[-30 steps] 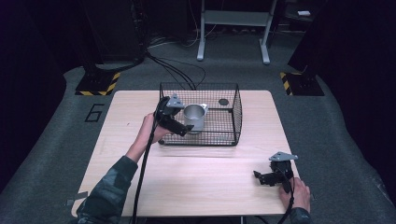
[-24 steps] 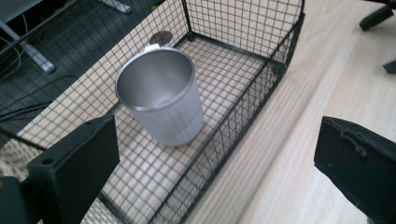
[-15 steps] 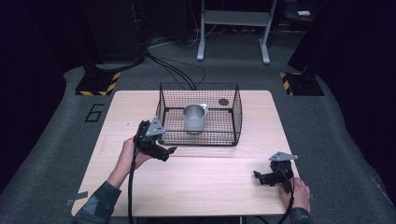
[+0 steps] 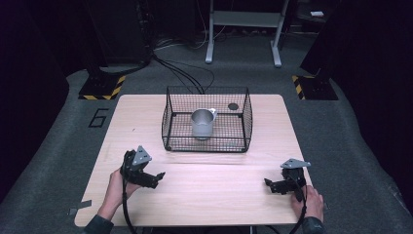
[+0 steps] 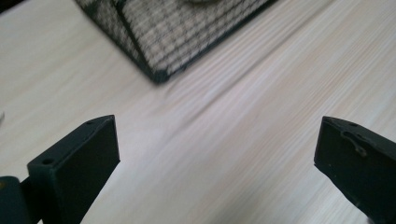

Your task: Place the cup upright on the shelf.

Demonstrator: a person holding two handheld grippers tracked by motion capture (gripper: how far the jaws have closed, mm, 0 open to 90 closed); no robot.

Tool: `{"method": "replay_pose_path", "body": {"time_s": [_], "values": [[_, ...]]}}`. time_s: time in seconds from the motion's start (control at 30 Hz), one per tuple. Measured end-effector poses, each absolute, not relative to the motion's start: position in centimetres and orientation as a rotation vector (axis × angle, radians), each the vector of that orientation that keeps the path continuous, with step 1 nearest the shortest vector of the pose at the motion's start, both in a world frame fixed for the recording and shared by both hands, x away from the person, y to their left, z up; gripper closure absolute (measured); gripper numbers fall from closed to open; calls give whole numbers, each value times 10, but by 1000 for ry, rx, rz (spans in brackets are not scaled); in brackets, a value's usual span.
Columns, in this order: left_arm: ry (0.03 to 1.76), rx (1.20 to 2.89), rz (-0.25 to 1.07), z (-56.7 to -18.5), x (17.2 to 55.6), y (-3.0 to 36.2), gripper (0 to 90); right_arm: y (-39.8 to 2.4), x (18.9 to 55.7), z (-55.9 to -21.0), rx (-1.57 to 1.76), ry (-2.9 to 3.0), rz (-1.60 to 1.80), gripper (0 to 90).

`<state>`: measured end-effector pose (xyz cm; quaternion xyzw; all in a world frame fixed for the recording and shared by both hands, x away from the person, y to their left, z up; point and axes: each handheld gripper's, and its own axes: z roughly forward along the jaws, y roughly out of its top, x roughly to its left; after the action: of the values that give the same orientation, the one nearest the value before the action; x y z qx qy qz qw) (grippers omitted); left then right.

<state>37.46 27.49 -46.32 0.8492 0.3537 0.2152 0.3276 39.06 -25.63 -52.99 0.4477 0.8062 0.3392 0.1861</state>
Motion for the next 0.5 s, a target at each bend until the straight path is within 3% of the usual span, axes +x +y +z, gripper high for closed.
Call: {"method": "replay_pose_path", "body": {"time_s": [0.3, 0.5], "values": [[1109, 2209, 535, -516, 369, 310, 1, -256, 391, -530, 1261, 2270, 956, 0], [1158, 2149, 518, -527, 367, 323, 1, -256, 391, -530, 1261, 2271, 955, 0]]}}
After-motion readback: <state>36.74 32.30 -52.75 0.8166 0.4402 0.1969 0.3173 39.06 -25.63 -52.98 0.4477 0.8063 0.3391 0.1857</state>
